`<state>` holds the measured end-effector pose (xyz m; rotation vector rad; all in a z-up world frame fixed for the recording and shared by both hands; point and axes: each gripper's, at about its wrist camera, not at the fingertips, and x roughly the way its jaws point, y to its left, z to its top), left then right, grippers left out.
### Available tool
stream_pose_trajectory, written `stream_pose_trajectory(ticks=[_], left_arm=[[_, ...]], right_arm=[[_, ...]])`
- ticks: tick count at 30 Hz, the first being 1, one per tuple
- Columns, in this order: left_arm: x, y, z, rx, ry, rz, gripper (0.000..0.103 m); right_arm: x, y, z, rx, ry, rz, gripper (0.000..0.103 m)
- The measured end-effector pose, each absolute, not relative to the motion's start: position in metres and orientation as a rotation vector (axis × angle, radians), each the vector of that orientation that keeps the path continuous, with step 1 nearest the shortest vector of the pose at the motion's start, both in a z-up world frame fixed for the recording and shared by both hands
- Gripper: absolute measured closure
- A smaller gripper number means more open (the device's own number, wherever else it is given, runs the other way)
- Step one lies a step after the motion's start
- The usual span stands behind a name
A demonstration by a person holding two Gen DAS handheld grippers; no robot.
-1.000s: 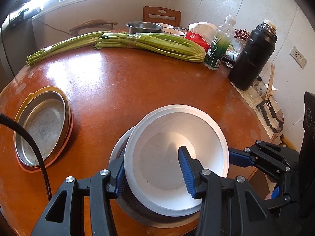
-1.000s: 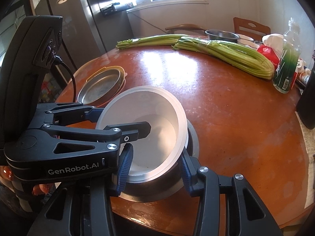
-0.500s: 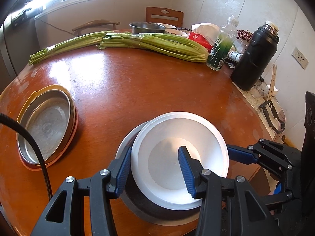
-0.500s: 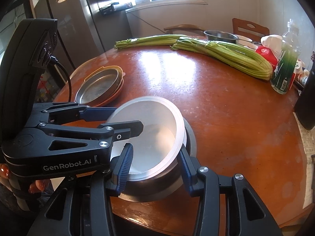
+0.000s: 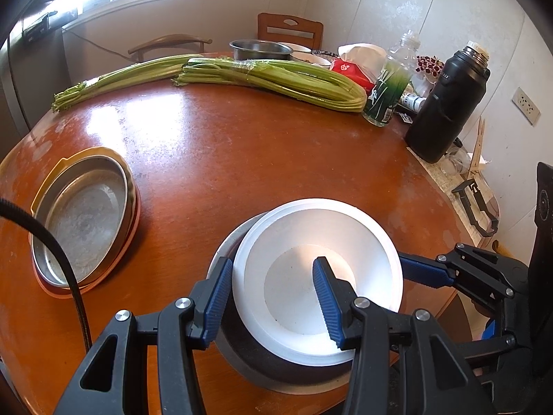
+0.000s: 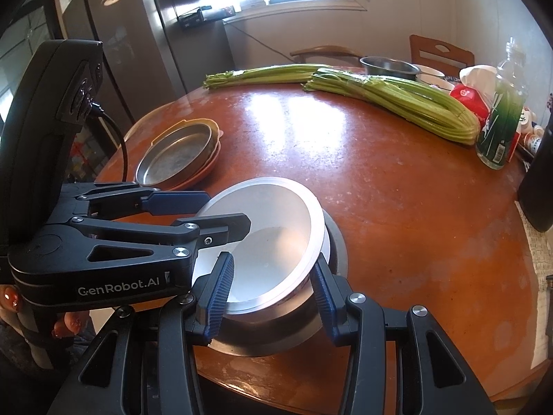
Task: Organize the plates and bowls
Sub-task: 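Lower the white bowl into the steel bowl and open the left tool, then grasp the rim of the steel bowl holding the white bowls with the left tool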
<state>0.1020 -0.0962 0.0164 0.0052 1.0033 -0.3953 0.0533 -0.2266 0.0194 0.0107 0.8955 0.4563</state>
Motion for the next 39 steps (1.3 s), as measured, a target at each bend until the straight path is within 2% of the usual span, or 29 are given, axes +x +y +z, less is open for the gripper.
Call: stream_pose_trajectory(ticks=[39], left_arm=[[0.100, -0.087, 0.018, -0.022, 0.997, -0.382, 0.055]], right_arm=[[0.057, -0.236, 0.021, -0.003, 0.880, 0.388, 0.055]])
